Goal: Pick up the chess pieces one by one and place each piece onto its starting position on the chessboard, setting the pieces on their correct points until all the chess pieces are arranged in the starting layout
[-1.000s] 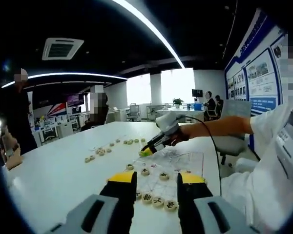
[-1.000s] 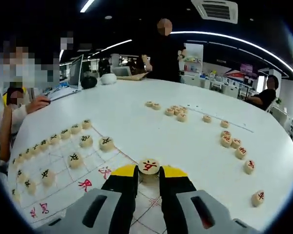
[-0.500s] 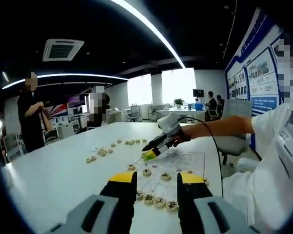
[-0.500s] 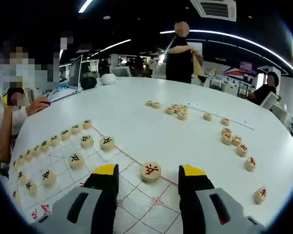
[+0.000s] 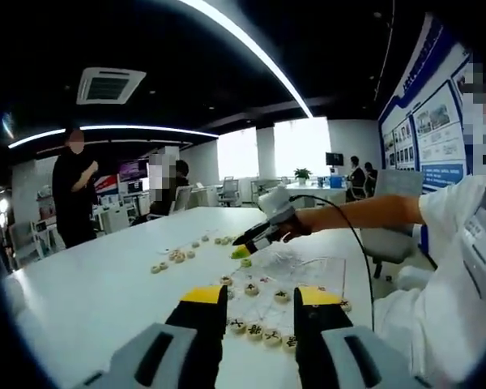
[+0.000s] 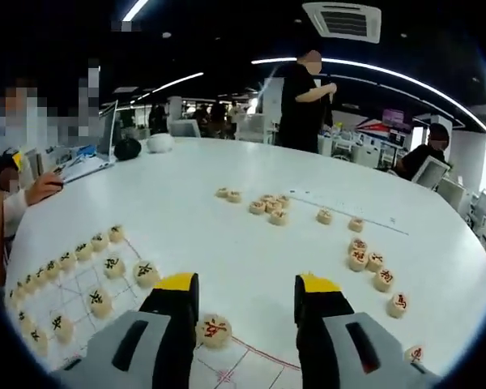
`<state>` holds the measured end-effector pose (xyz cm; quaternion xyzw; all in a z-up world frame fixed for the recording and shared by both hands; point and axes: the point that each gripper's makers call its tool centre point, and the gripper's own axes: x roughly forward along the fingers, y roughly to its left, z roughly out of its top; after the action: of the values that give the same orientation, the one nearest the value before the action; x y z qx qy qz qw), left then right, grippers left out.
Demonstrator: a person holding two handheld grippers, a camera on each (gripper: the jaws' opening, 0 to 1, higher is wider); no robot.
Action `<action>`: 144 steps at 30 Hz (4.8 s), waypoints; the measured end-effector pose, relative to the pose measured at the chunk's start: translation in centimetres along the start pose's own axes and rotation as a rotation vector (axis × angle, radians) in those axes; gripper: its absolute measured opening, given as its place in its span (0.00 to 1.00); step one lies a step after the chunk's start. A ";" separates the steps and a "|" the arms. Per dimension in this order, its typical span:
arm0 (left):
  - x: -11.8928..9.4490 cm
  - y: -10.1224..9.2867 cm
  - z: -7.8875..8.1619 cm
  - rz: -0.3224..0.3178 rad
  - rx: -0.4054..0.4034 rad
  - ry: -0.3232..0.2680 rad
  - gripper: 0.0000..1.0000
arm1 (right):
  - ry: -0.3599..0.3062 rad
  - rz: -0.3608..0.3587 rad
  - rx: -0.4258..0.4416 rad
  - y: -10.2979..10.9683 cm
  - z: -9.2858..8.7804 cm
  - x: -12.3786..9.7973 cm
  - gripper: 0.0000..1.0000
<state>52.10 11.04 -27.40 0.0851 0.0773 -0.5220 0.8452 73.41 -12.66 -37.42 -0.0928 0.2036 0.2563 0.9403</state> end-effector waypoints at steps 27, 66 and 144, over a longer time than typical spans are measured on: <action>-0.5 0.9 0.9 -0.010 -0.030 -0.059 0.33 | 0.023 -0.188 0.086 -4.6 2.6 10.7 0.40; 0.6 -1.3 0.5 -0.076 -0.033 -0.039 0.32 | 0.006 -0.104 0.017 -3.6 3.6 2.7 0.18; -0.9 1.1 0.0 0.010 -0.023 -0.030 0.32 | -0.015 0.129 -0.060 6.9 4.4 2.2 0.35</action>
<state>52.70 12.30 -27.12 0.0680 0.0703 -0.5180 0.8498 73.03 -4.57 -34.91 -0.1057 0.1945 0.3228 0.9202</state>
